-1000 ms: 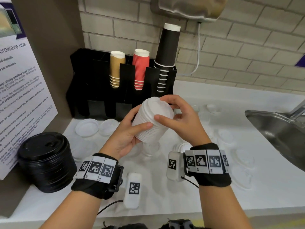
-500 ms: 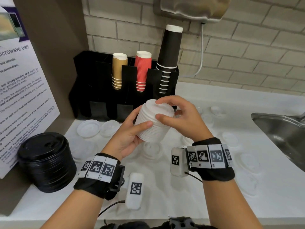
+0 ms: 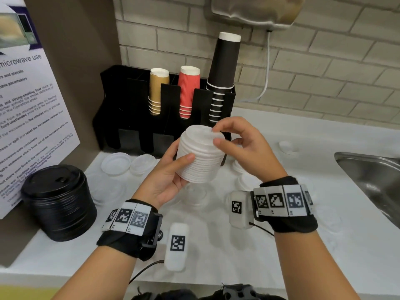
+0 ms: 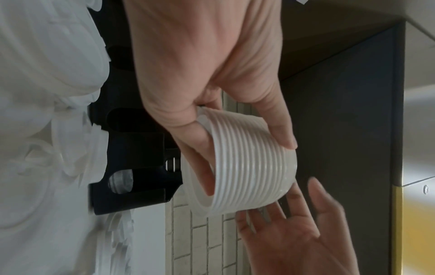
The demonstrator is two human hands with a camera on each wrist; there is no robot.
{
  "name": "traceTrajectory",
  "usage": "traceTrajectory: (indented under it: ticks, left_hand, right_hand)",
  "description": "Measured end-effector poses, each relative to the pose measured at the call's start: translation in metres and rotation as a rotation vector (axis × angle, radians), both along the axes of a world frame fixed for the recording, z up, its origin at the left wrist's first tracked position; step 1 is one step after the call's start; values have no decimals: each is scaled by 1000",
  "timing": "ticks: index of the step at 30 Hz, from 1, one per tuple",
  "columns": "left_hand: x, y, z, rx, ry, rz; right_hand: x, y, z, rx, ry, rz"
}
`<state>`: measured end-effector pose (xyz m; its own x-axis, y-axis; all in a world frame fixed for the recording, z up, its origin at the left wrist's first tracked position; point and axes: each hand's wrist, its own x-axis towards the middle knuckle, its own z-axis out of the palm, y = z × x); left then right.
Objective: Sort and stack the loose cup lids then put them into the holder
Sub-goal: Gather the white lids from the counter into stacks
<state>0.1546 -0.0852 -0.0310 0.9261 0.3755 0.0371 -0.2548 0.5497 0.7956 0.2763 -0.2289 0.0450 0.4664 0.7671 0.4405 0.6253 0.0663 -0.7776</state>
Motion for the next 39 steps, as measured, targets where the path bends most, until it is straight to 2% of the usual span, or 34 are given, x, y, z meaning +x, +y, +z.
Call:
traceTrajectory:
  ticks: [4, 6, 9, 10, 13, 15, 17, 23, 26, 29, 31, 34, 36, 39]
  left_hand:
    - [-3, 1, 2, -53, -37, 23]
    - [-5, 5, 3, -61, -49, 44]
    - [-8, 9, 5, -61, -58, 64]
    - [-8, 9, 6, -57, -60, 66]
    - [-9, 11, 8, -32, -67, 66]
    - [-10, 12, 9, -6, -68, 59]
    - [-11, 15, 11, 21, -65, 58]
    - [-16, 23, 15, 37, -66, 67]
    - [-17, 27, 18, 36, -69, 64]
    - [-18, 32, 20, 29, -68, 55]
    - [-20, 34, 20, 26, -69, 46]
    - [-19, 37, 20, 6, -73, 31]
    - [-18, 39, 20, -5, -74, 16]
    - [-15, 41, 20, -31, -82, -15]
  right_hand:
    - [21, -13, 5, -110, 32, -23]
    - [33, -18, -1, -401, -96, -5]
    - [43, -25, -22, -1048, -396, 81]
    - [44, -26, -29, -1198, -460, 84]
    - [40, -24, -55, -1399, -721, 68]
    - [37, -21, -71, -1453, -882, 78]
    - [35, -19, -80, -1476, -921, 71]
    - [40, -10, -60, -1382, -575, 40]
    - [38, 7, -48, -1238, -585, -23]
    - [40, 20, -41, -1195, -654, -91]
    - [43, 20, -41, -1253, -614, -54]
    - [38, 10, -51, -1481, -554, 44]
    - [31, 4, -63, -1591, -665, 89]
    - [28, 0, -77, -1592, -803, 96]
